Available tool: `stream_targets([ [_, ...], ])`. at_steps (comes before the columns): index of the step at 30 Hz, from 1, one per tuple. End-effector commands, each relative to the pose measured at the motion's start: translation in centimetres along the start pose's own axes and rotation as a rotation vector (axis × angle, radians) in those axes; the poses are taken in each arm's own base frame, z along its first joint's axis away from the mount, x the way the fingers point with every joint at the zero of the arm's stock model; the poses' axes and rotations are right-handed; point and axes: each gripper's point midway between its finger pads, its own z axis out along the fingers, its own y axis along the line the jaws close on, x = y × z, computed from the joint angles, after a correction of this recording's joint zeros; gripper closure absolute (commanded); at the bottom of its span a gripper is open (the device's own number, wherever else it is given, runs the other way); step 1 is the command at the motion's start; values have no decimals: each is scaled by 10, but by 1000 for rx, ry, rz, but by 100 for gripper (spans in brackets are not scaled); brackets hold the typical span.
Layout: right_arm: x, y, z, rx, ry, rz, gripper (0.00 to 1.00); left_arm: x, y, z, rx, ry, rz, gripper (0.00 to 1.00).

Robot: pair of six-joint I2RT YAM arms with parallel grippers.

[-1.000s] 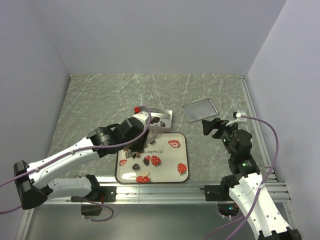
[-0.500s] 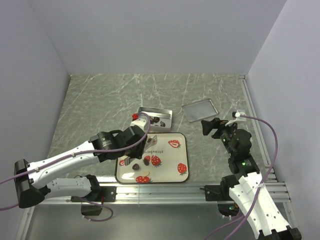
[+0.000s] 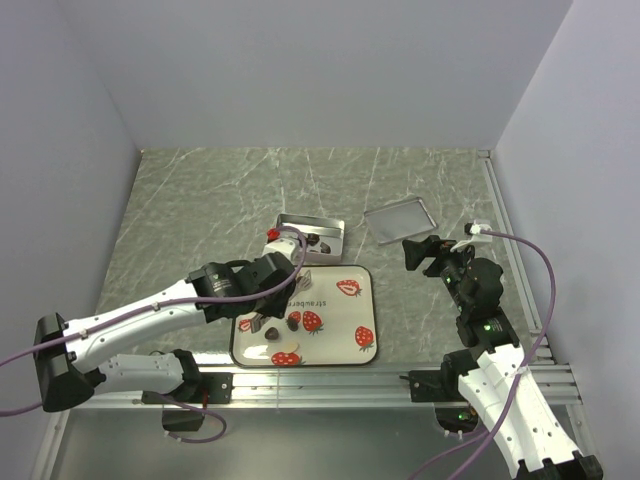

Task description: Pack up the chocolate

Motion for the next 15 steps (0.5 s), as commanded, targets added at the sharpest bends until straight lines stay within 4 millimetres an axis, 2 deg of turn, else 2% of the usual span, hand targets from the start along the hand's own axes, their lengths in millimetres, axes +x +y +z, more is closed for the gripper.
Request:
stream_targets([
  [1,-9,3,2,-15,-36,-10,6,-11,-8,0,22,-34,-2,51],
  [6,-10,3,2,-16,-41,-8,6,-11,-6,0,11,-31,3,51],
  [15,-10,4,2,-22,-40,-10,6,-4,-16,-2,76,-8,-29,52],
])
